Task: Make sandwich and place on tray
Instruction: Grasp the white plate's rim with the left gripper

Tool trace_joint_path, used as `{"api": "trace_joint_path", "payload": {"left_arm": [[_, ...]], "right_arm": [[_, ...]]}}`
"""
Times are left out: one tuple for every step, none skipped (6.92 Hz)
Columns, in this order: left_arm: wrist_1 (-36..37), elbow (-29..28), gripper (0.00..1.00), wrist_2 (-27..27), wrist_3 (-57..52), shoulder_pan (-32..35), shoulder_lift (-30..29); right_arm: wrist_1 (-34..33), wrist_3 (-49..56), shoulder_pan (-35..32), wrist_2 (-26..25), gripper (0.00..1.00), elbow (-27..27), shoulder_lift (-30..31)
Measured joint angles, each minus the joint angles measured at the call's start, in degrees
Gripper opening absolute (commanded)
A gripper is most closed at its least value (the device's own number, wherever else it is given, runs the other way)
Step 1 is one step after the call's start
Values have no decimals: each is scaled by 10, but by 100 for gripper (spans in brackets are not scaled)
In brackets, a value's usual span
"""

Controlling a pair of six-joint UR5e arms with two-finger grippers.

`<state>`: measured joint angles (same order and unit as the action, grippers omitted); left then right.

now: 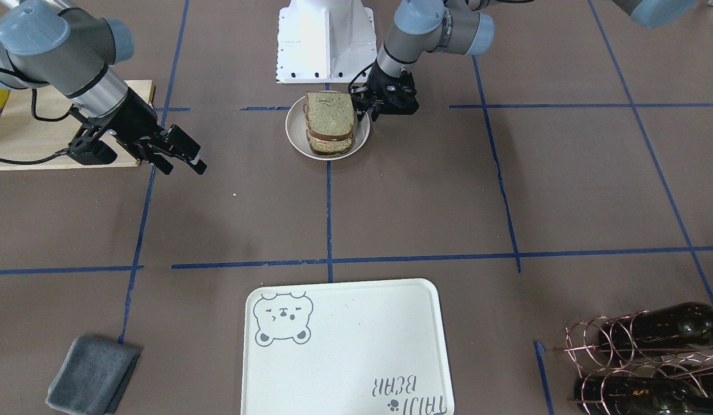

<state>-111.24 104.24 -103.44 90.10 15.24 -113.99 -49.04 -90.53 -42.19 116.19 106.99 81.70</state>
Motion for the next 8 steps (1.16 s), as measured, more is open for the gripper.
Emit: {"api": "trace_joint_path", "payload": {"left_arm": [[-1, -4, 38, 0, -1, -1, -2], [-2, -6, 30, 0, -1, -1, -3], [-5, -8, 13, 0, -1, -1, -4], [-12, -12, 0, 0, -1, -1, -4], [-18, -14, 0, 0, -1, -1, -4], [-19, -15, 0, 0, 1, -1, -4], [-20, -13, 0, -1, 4, -1, -4], [-23, -7, 0, -1, 17, -1, -5]], "right_arm": [[0, 0, 0, 0, 100, 0, 0], [0, 0, 0, 1, 100, 0, 1], [0, -1, 0, 1, 100, 1, 1], [0, -1, 0, 1, 100, 1, 1], [1, 0, -1, 1, 100, 1, 1], [1, -1, 0, 1, 100, 1, 1], [1, -1, 0, 1, 100, 1, 1], [1, -1, 0, 1, 100, 1, 1]]}}
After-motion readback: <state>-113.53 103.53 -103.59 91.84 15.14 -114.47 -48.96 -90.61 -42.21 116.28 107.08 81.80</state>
